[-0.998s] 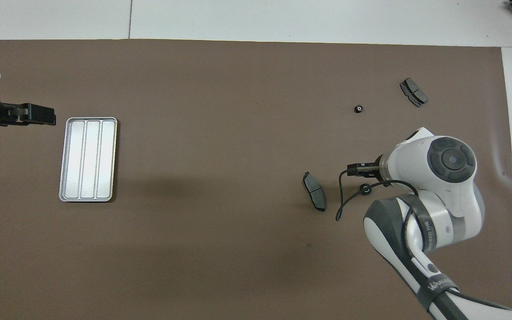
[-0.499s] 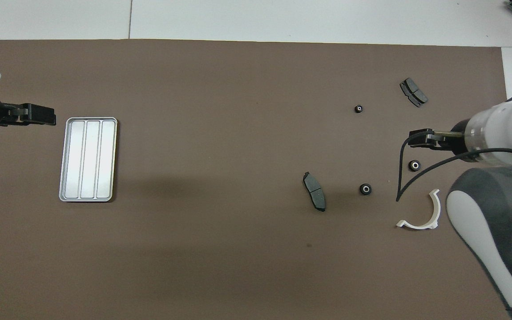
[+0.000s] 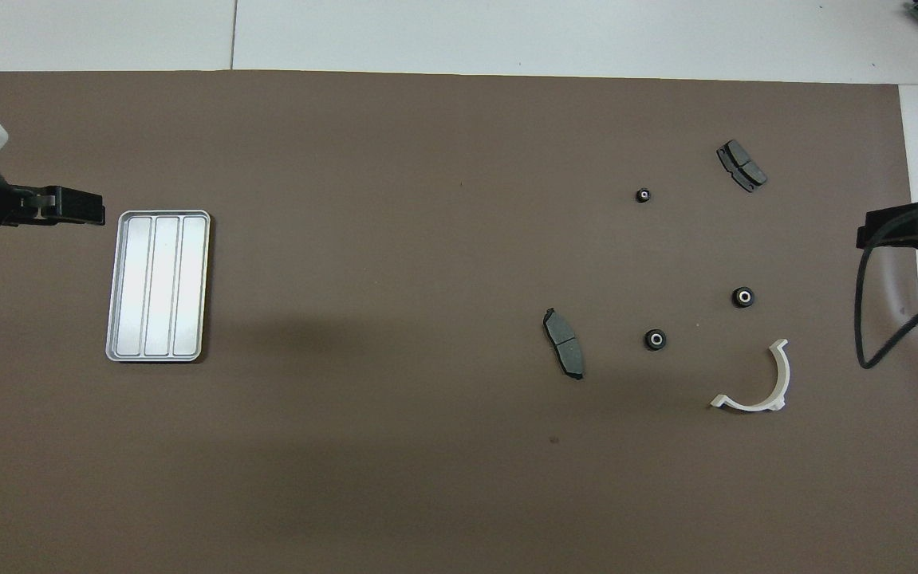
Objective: Place bearing gear from tray to pile
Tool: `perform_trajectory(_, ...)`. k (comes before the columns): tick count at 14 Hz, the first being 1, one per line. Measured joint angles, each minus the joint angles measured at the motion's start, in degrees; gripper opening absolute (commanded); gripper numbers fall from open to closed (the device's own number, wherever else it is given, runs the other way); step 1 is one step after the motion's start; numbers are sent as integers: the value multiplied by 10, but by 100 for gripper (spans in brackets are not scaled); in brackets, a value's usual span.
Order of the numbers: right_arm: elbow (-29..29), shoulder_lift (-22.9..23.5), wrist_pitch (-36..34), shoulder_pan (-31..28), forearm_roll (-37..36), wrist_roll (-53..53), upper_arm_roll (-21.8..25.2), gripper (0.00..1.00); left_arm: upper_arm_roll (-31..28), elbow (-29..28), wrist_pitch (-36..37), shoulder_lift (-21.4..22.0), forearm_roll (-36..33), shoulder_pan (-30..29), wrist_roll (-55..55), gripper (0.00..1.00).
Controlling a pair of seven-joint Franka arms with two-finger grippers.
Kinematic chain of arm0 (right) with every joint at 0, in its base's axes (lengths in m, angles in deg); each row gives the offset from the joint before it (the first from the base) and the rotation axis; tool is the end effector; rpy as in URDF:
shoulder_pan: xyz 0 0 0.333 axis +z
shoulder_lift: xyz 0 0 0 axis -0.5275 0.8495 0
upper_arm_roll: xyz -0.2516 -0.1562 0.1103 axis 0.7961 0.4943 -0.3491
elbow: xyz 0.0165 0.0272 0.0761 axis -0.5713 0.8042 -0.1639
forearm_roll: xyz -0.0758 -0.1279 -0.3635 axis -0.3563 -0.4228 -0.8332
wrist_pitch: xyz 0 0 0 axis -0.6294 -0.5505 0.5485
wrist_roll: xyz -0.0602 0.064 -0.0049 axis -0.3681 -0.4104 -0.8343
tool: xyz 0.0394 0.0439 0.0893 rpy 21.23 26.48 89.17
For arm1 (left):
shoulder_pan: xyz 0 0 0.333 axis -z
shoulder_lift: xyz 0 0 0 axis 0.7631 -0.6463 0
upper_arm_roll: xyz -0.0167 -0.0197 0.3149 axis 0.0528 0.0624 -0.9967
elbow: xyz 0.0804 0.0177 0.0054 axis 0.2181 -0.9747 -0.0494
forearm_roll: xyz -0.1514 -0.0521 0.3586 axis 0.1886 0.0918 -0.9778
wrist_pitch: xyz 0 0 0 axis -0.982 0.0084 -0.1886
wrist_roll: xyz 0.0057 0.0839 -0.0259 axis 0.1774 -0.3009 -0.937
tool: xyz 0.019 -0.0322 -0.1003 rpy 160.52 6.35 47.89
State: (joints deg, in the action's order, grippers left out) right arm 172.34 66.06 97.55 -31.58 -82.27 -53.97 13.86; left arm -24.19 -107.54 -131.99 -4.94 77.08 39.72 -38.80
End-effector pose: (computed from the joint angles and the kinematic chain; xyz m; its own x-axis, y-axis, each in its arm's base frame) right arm 0.5452 -0.0385 0.6357 0.9816 -0.1570 0.1089 -0.1605 -0.9867 0.0241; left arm 0.5799 -0.0295 0.5738 0.9848 -0.0563 0.1644 -0.0554 -0.9984 -0.0097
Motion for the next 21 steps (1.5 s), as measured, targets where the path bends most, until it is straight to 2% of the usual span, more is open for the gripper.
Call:
perform_trajectory(3, -21, 10, -20, -4, 0, 7, 0, 100, 2, 0, 0, 2, 0, 0, 0, 100)
perform_trajectory(11, -25, 17, -42, -4, 0, 7, -7, 100, -4, 1, 0, 2, 0, -1, 0, 100)
perform_trajectory(15, -27, 17, -55, -25, 0, 7, -40, 100, -4, 1, 0, 4, 0, -1, 0, 100)
perform_trajectory(21, -28, 17, -59, -27, 4, 7, -52, 100, -3, 1, 0, 6, 0, -1, 0, 100)
